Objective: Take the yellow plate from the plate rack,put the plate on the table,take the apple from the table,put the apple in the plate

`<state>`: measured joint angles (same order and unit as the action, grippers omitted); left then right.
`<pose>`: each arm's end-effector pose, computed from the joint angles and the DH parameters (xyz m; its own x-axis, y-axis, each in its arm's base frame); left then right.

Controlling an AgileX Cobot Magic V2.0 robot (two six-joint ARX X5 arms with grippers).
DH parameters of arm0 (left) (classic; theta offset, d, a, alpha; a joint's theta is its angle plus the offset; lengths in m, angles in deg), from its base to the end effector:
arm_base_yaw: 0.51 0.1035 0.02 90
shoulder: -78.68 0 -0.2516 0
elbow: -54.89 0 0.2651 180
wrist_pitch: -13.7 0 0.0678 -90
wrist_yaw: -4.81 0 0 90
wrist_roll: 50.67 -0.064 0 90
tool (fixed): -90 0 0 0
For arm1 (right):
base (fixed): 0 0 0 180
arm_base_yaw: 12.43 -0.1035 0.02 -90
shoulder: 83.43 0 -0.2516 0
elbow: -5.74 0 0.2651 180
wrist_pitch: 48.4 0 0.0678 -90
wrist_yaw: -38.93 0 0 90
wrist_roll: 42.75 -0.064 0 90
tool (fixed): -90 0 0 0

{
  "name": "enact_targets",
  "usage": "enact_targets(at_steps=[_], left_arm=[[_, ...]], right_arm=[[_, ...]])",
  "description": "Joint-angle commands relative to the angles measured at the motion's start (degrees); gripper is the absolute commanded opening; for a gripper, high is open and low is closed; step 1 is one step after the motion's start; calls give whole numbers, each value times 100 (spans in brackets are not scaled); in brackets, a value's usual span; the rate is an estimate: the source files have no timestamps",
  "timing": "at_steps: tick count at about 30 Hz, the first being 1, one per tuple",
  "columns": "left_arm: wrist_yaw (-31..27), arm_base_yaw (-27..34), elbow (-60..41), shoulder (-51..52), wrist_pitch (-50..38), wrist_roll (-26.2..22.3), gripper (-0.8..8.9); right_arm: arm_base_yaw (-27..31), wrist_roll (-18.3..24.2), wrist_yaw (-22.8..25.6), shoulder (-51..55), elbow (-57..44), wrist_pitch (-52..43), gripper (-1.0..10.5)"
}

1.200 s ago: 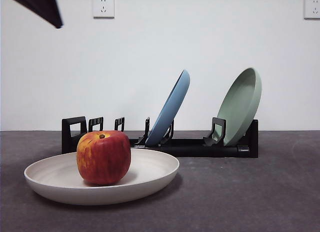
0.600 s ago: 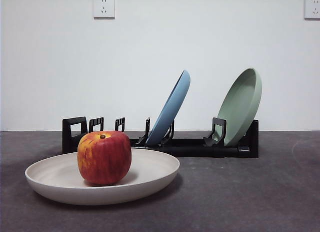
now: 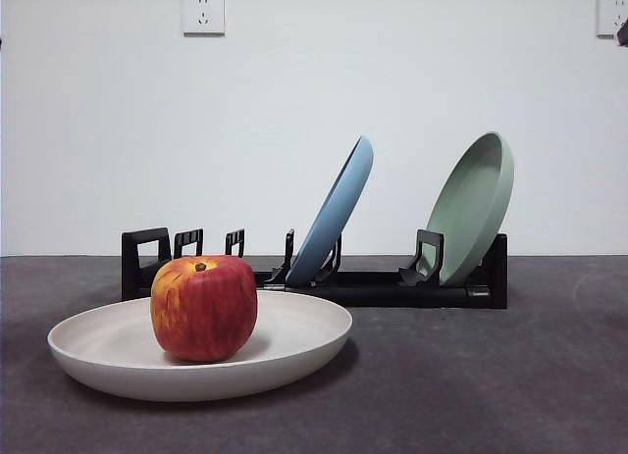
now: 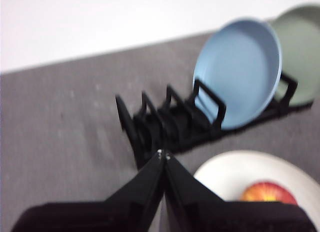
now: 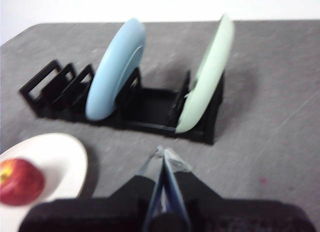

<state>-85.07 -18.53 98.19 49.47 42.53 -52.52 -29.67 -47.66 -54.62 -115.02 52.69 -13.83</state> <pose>0.1759 -0.0574 0.2573 0.9190 -0.3012 -0.2544 0.3189 0.9473 0.0307 0.1761 0.0588 0.2622 0.8818 0.3385 -0.3284 -0.3235 0.9408 0.1011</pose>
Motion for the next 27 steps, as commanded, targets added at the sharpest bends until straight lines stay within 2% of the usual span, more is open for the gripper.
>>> enact_targets(at_steps=[1,3,4,20,23,27], left_arm=[[2,11,4,33,-83,61,-9],[-2,11,4,31,48,59,-2],[-2,11,4,17,111,59,-2],[0,4,4,-223,431,59,-2],[-87,61,2,181,518,-227,-2],[37,308,-46,739,431,-310,-2]], right_arm=[[-7,-369,136,4,-31,-48,2],[-9,-881,81,-4,-31,-46,1],[-9,-960,68,-15,-28,-42,1],[-7,-960,92,-26,-28,2,1],[-7,-960,90,-26,-28,2,1],[-4,-960,94,-26,-28,2,1]])
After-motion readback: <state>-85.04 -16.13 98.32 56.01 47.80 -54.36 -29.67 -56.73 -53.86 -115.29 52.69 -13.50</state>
